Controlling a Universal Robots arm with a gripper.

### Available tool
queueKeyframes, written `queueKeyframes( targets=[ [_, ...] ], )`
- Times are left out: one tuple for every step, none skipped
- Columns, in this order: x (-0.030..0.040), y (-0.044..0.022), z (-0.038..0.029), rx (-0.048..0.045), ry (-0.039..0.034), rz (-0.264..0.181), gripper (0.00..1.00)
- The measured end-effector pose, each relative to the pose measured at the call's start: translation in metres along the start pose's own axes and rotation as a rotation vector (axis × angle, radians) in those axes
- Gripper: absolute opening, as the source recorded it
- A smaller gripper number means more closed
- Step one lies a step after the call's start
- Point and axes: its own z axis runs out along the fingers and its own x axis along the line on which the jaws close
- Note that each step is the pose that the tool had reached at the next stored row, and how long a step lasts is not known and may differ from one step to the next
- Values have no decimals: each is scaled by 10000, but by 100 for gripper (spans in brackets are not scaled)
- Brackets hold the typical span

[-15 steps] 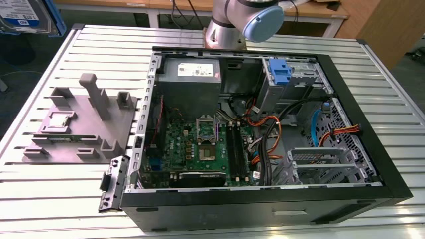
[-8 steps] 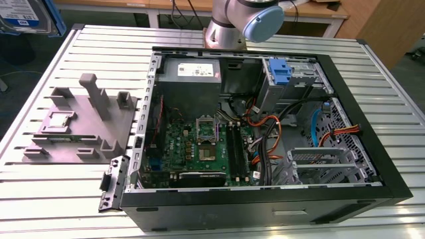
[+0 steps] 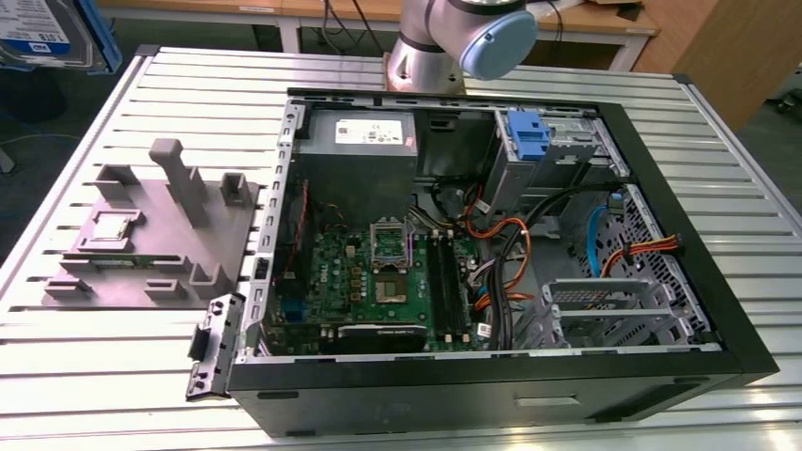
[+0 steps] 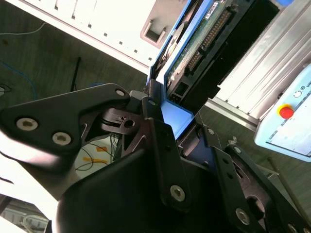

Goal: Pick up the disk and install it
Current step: 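Pick up the disk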

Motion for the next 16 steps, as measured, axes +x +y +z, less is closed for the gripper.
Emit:
queueKeyframes(
  targets=[
    [10, 0, -1, 0, 0, 0, 36],
    [18, -1, -1, -1, 0, 0, 36],
    [23, -1, -1, -1, 0, 0, 36],
    [24, -1, -2, -1, 1, 1, 36],
    [24, -1, -2, 0, 0, 2, 36],
    [25, -1, -2, -1, 0, 2, 36],
    [26, -1, -1, 0, 0, 1, 36],
    [26, -1, -3, -1, 0, 0, 36],
    [26, 0, -7, -3, 1, 1, 36],
    [25, 0, -15, -1, 1, 0, 36],
    [25, 1, -28, -1, 1, 1, 36],
    [24, 1, -43, -1, 2, 1, 36],
    [23, 2, -60, 0, 2, 0, 36],
    [22, 2, -76, 0, 2, 0, 36],
    [22, 3, -84, -1, 3, 0, 36],
    [23, 3, -83, 0, 2, 0, 36]
  ],
)
